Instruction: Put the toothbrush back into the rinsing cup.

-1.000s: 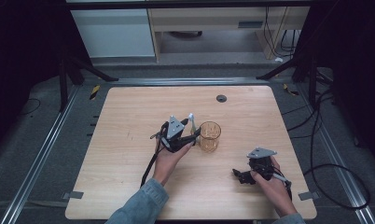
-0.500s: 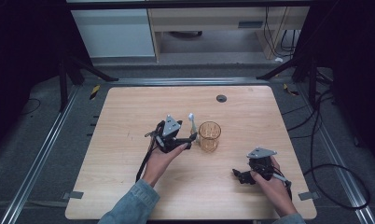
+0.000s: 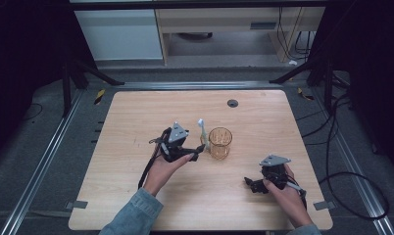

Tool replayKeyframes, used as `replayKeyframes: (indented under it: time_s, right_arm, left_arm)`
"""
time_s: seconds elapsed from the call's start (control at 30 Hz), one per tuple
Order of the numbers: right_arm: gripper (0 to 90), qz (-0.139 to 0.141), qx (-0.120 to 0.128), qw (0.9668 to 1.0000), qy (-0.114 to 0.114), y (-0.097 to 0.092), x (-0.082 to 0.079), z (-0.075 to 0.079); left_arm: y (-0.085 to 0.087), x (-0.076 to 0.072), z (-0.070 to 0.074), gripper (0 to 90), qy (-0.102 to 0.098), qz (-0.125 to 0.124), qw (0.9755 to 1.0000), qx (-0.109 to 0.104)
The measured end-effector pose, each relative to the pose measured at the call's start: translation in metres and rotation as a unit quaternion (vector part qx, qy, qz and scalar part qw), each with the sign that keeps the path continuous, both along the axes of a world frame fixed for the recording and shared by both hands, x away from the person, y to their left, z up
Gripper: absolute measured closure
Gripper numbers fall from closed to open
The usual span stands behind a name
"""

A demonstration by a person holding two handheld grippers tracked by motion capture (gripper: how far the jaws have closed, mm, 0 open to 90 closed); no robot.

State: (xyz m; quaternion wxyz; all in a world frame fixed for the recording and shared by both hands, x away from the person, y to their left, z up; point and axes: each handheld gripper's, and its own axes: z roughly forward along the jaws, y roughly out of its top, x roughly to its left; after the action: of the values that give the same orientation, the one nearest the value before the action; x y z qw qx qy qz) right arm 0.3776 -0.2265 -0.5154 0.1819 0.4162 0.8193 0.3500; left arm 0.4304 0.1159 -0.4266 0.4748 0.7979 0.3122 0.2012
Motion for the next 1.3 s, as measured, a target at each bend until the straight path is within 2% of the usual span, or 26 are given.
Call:
replayKeyframes:
  time_s: [0.13,0.2,0.27,0.37,0.67,0.9,1.03,1.17,1.3]
  right_arm:
    - [0.7,-0.002,0.0,1.0,0.001,0.0,-0.001,0.0]
    - [0.7,-0.002,0.0,1.0,0.0,0.0,0.0,0.0]
    - [0.7,-0.002,0.0,1.0,0.001,0.0,0.0,0.0]
    - [0.7,-0.002,0.0,1.0,0.001,0.0,-0.001,0.0]
    - [0.7,-0.003,0.0,1.0,0.001,0.0,0.0,0.0]
    - [0.5,-0.004,0.0,1.0,0.001,0.0,-0.001,0.0]
    - [0.5,-0.007,0.0,1.0,0.001,0.0,-0.001,0.0]
    - [0.5,-0.009,0.0,1.0,0.001,0.0,-0.001,0.0]
    - [0.5,-0.009,-0.001,1.0,0.001,0.0,-0.001,0.0]
  left_arm:
    - [0.007,0.001,0.003,16.5,0.005,0.004,1.0,-0.001]
    - [0.01,0.001,0.004,16.3,0.003,0.004,1.0,0.004]
    - [0.014,0.003,0.003,16.1,0.004,0.008,0.9998,0.017]
    - [0.019,0.006,0.003,15.6,0.014,0.008,0.9997,0.02]
    - [0.031,0.007,0.009,15.1,0.022,0.015,0.999,0.034]
    - [0.032,0.007,0.006,14.5,0.029,0.037,0.9973,0.057]
    - [0.036,0.005,0.009,14.5,0.03,0.037,0.9975,0.052]
    - [0.044,0.006,0.011,14.4,0.035,0.044,0.996,0.069]
    - [0.055,0.01,0.01,14.1,0.049,0.055,0.9937,0.085]
